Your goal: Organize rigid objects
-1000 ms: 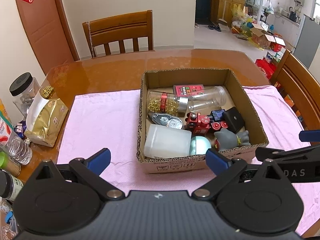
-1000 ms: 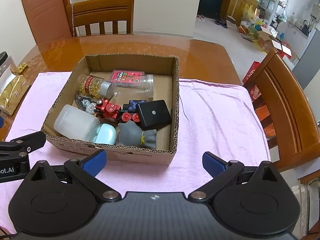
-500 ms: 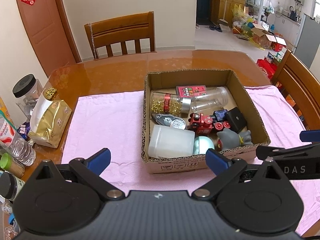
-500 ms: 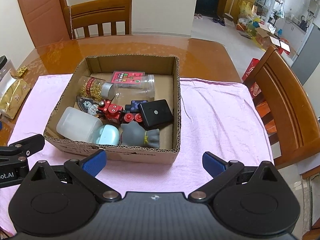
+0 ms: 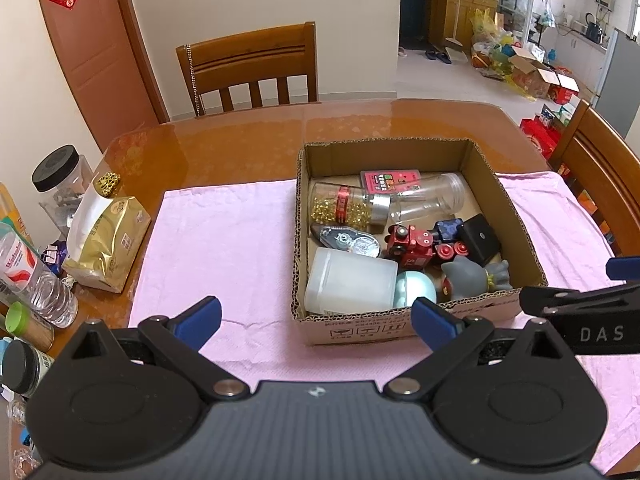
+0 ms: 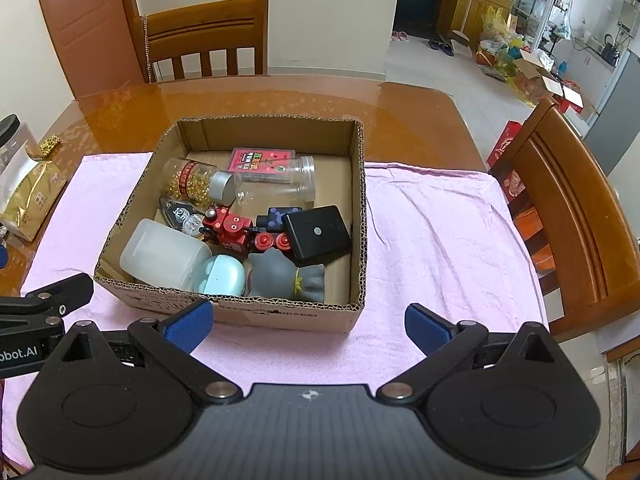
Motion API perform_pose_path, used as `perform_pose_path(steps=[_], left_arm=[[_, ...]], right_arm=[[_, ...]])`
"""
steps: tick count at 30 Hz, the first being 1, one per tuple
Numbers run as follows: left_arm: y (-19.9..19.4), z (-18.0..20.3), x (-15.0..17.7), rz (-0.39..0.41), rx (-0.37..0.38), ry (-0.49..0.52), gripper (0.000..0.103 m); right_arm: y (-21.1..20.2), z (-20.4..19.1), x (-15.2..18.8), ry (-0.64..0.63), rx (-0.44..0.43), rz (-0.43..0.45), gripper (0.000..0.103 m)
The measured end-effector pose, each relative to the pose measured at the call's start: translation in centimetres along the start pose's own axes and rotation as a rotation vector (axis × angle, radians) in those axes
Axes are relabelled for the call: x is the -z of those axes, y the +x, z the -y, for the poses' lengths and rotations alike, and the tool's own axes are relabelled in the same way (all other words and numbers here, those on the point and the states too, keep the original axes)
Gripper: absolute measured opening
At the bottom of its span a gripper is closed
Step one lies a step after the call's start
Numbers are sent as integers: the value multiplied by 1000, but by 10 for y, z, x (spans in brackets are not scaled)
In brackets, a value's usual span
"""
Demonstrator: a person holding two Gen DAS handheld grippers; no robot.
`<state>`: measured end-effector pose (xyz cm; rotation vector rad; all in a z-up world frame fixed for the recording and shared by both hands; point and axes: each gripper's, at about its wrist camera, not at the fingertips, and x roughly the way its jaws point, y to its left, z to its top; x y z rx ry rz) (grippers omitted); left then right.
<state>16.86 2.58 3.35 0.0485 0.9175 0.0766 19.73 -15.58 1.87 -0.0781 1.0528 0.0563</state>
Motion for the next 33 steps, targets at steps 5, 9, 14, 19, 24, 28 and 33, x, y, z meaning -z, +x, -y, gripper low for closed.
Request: perform_pose_path(steps=[5, 9, 14, 19, 24, 28, 33], left_arm=[[0, 0, 0, 0, 1, 0, 100], [0, 1, 1, -3, -1, 3, 100], [-1, 2, 1, -3, -1, 3, 100], [-1, 2, 1, -4, -2, 3, 100], [-1, 2, 1, -6, -5, 2, 100], [-1, 3, 1, -5, -6, 2, 100], [-2, 2, 1, -4, -6, 1, 100]], right_arm=[[0, 0, 0, -3, -1, -1, 103], [-1, 0, 0, -4, 0, 0, 103], [-1, 1, 0, -1, 1, 2, 103], [-2, 1, 0, -1, 0, 2, 103], [-2, 1, 0, -3, 0, 2, 103], [-3, 1, 0, -2, -1, 4, 103], [-3, 0, 0, -5, -2, 3, 103]])
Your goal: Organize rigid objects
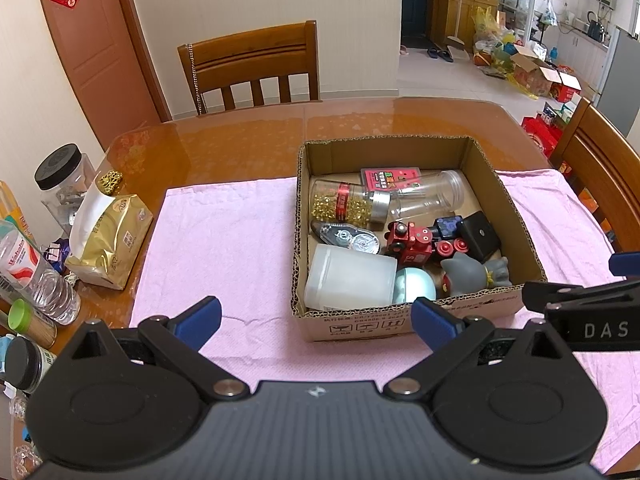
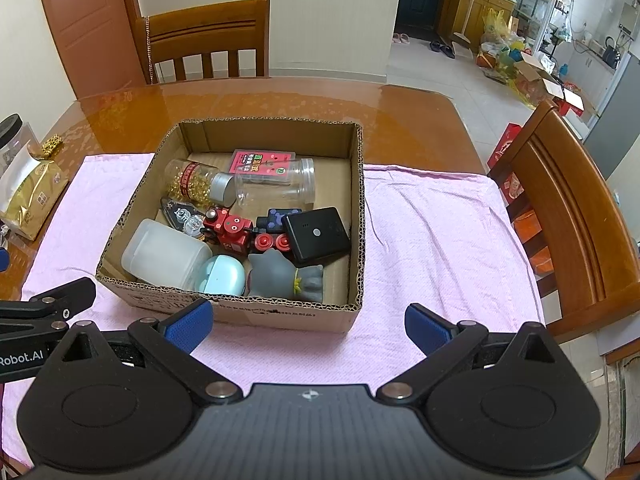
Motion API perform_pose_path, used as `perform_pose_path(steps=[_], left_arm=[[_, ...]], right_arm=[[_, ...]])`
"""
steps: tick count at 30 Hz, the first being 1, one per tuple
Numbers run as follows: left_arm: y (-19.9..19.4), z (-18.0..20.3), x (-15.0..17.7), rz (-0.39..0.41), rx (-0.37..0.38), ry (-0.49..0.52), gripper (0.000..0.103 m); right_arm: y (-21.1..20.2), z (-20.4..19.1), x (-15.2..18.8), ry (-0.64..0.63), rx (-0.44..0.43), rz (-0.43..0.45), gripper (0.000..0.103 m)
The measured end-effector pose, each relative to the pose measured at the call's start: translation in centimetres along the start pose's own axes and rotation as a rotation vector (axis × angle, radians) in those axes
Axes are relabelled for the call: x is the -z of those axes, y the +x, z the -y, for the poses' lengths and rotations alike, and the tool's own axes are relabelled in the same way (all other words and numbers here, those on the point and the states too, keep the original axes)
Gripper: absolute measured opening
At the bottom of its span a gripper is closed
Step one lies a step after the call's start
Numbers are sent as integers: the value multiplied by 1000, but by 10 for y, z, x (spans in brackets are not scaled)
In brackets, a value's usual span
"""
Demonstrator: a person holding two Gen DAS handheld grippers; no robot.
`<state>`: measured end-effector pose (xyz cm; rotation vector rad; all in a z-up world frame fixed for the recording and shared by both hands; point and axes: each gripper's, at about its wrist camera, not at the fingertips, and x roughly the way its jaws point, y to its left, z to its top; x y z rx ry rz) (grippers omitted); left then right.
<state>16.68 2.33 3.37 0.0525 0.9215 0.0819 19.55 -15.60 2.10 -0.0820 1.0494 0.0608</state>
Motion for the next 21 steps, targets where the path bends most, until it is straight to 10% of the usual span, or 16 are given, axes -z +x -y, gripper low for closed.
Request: perform_pose_path(steps=[21], left_arm=[[-2, -2, -1, 0, -5, -7, 100]], right_arm=[[-2, 0, -2, -6, -1, 8, 103]])
